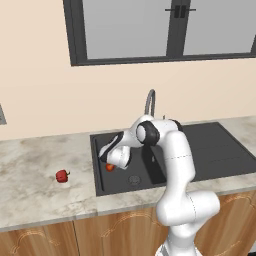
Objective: Remove the bell pepper and apple from the sink. Then move the bowl and cup from the counter to the sink for washing.
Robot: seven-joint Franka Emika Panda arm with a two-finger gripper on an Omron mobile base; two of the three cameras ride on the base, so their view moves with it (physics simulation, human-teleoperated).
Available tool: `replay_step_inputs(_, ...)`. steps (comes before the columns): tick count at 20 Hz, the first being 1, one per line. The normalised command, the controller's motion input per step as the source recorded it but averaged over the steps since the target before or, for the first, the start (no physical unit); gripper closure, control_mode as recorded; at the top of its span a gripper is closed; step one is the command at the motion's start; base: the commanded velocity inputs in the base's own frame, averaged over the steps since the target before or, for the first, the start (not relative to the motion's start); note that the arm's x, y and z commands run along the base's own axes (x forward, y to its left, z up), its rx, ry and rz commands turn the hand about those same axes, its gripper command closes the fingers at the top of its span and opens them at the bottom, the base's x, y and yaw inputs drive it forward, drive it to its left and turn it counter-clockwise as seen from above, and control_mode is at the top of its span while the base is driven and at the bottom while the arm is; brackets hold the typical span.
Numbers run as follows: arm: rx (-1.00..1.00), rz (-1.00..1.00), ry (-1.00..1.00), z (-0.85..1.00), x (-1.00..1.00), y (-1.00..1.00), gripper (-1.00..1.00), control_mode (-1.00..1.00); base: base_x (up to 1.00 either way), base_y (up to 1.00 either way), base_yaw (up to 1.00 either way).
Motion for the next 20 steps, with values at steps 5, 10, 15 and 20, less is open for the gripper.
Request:
replay_step_inputs(5,0.0,0.0,0.0,-0.05,-0.14,0.13,-1.0,-1.0,0.0,0.0,0.0)
replay_step_inputs(10,0.0,0.0,0.0,-0.04,-0.17,0.08,-1.0,-1.0,0.0,0.0,0.0)
replay_step_inputs(15,0.0,0.0,0.0,-0.16,0.0,0.15,-1.0,-1.0,0.0,0.0,0.0)
replay_step_inputs(20,0.0,0.0,-0.01,-0.24,0.0,0.22,1.0,-1.0,0.0,0.0,0.0)
